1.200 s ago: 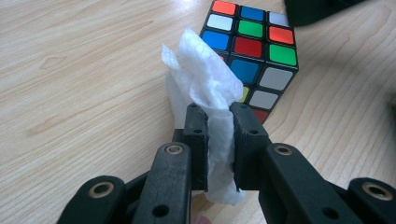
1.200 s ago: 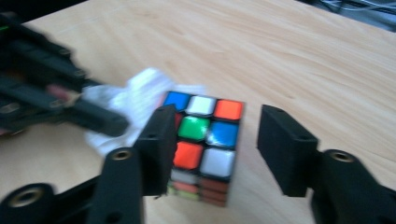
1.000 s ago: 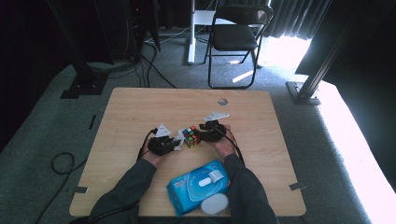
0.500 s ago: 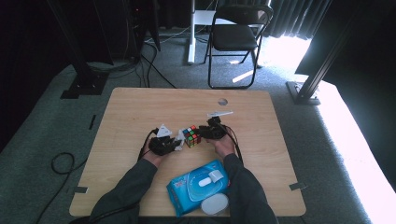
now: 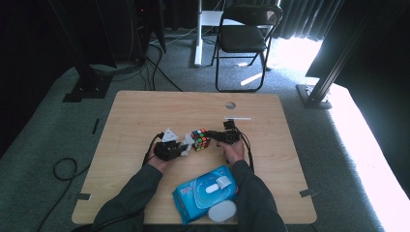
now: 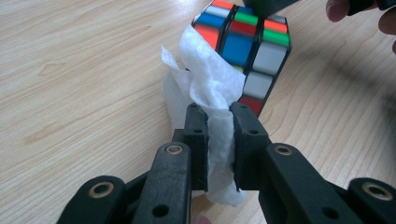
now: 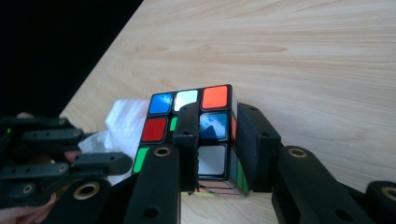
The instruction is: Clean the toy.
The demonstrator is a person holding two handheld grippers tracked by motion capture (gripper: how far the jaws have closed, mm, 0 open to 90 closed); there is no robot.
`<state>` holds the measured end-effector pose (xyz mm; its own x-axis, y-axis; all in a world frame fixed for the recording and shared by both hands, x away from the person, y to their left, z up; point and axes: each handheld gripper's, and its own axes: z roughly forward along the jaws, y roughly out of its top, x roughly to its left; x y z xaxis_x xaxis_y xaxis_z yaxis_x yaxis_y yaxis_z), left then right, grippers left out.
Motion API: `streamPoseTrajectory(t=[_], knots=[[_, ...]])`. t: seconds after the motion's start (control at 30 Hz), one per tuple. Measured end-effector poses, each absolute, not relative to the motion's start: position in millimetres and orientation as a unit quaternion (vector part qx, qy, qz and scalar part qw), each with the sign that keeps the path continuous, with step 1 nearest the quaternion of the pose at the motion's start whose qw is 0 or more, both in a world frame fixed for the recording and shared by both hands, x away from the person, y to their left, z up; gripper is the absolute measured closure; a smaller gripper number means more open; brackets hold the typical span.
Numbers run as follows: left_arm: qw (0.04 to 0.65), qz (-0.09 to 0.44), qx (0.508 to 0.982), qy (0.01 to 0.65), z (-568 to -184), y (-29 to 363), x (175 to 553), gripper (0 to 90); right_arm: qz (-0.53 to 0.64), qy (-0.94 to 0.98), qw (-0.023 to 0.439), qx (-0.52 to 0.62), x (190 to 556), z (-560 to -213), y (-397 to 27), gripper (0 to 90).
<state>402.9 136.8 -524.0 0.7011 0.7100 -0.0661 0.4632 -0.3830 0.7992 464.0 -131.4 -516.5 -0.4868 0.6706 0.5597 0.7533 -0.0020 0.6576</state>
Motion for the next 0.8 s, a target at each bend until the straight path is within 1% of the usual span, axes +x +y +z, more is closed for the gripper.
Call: streamPoseTrajectory(t=[0.13,0.2,0.23,0.3,0.43,0.47,0.5,0.53,0.63,0.73,0.8], knots=[[0.424,0.144,0.82,0.358,-524.4,135.9,403.0,78.5,-0.503,-0.691,0.036,-0.518,463.4,-519.0,-142.4,72.6],[0.424,0.144,0.82,0.358,-524.8,135.2,403.0,78.5,-0.499,-0.692,0.023,-0.521,461.5,-518.6,-145.4,74.5],[0.423,0.144,0.82,0.357,-525.0,135.0,403.2,78.5,-0.493,-0.698,0.014,-0.519,459.8,-518.4,-145.9,83.0],[0.424,0.143,0.82,0.358,-525.3,134.8,403.3,78.5,-0.479,-0.708,-0.003,-0.519,457.0,-519.3,-145.2,83.0],[0.422,0.143,0.821,0.357,-524.8,135.0,403.9,78.4,-0.455,-0.742,-0.019,-0.492,448.0,-522.1,-140.0,78.2],[0.422,0.144,0.82,0.358,-524.6,135.2,404.0,78.3,-0.449,-0.751,-0.026,-0.483,445.9,-522.3,-138.5,74.6],[0.423,0.144,0.82,0.359,-524.1,135.8,404.0,78.3,-0.45,-0.757,-0.027,-0.472,444.3,-522.2,-137.7,72.7],[0.425,0.144,0.818,0.36,-523.6,136.4,404.0,78.3,-0.454,-0.763,-0.031,-0.459,442.3,-521.1,-137.0,68.1],[0.424,0.146,0.818,0.361,-522.7,137.4,404.5,78.3,-0.47,-0.776,-0.066,-0.415,436.6,-511.9,-134.1,52.2],[0.425,0.147,0.817,0.362,-522.1,138.1,404.7,78.2,-0.47,-0.793,-0.087,-0.377,435.5,-503.5,-128.4,39.3],[0.424,0.147,0.817,0.361,-522.3,137.6,404.6,78.2,-0.463,-0.802,-0.095,-0.366,437.0,-501.3,-124.7,34.0]])
